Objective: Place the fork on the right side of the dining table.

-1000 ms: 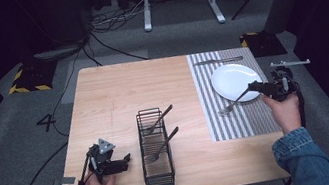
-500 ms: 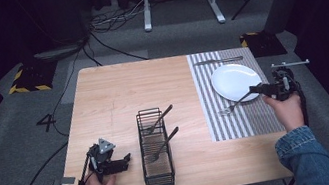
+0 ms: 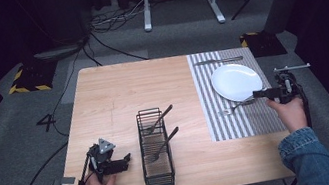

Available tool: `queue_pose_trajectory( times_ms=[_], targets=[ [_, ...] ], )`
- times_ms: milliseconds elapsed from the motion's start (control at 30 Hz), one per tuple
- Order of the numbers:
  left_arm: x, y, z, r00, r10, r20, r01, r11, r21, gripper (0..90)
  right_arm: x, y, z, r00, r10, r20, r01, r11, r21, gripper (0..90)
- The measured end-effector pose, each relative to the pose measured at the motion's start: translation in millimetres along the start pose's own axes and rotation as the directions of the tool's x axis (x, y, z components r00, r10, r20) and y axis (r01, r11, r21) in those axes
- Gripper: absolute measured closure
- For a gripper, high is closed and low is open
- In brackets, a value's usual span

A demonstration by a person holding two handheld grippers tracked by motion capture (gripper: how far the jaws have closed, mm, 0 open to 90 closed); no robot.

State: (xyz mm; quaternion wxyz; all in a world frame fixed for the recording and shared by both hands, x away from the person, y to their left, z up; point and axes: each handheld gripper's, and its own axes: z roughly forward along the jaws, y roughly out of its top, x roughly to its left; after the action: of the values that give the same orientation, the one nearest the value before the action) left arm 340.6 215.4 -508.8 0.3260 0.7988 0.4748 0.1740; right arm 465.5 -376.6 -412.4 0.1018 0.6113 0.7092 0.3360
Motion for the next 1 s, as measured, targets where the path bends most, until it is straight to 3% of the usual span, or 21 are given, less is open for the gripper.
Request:
queue_pose_trajectory(
  times_ms=[667, 1000],
  targets=[
    [0.0, 0.0, 0.0, 1.0000, 0.000, 0.000, 0.000, 1.0000, 0.000, 13.4, -17.9, -10.0, 14.1, 0.9985, 0.050, 0.021, -0.051, 0.998, 0.046, 44.9],
    [0.0, 0.0, 0.0, 1.0000, 0.000, 0.000, 0.000, 1.0000, 0.000, 13.4, -25.3, -12.1, 18.9, 0.9976, 0.065, 0.026, -0.066, 0.997, 0.044, 43.9]
  ],
)
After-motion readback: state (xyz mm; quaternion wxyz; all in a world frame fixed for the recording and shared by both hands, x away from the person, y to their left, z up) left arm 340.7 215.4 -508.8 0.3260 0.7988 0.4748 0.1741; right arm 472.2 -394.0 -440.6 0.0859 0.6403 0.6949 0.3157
